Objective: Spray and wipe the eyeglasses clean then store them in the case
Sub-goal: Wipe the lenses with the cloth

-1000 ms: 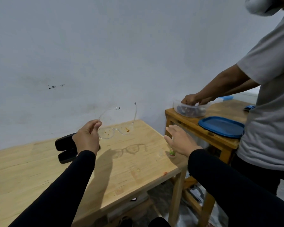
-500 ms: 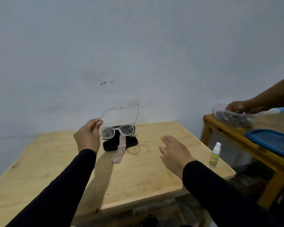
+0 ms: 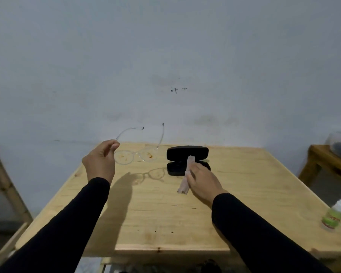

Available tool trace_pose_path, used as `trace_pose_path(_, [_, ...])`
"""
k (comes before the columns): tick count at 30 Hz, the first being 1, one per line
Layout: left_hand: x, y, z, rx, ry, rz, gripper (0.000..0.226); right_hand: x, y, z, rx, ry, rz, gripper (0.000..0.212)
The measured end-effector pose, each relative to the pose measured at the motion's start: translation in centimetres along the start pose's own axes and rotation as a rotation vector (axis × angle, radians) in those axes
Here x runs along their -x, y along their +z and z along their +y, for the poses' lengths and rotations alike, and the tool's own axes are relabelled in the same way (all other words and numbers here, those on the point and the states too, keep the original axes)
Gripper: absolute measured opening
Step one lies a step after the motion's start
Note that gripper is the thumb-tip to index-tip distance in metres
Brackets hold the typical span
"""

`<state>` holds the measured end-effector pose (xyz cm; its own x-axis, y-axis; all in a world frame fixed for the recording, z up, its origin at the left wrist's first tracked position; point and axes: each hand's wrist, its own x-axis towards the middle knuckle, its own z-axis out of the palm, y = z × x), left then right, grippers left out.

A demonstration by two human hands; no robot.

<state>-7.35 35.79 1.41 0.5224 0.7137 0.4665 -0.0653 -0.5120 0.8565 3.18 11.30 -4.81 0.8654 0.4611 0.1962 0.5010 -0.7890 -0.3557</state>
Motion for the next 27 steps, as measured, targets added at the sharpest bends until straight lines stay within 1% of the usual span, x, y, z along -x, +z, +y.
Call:
trace_pose_path(4, [-0.7, -0.3, -1.3, -0.029, -0.011, 0.022, 0.012, -1.7, 0.6, 0.4, -0.074, 0.022, 0.027, 0.043])
trace_pose_path(12, [-1.1, 0.5, -2.1, -0.048, -0.027, 0.013, 0.013, -3.4, 1.7, 1.0, -0.037, -0.031, 0.006, 0.043])
trace_pose_path(17, [-1.2, 1.2, -2.5, -0.015, -0.044, -0.011, 0.012, -4.0, 1.9, 1.4, -0.114, 0.031, -0.002, 0.048])
trace_pose_path(23, [-1.2, 2.0, -2.4, 0.003, -0.037, -0.017, 0.012, -3.3, 0.6, 1.8, -0.146, -0.054, 0.029, 0.050])
trace_pose_path(27, [-1.0, 2.7, -2.8, 0.005, -0.039, -0.034, 0.013, -1.9, 0.4, 2.0, -0.184, -0.125, 0.028, 0.043])
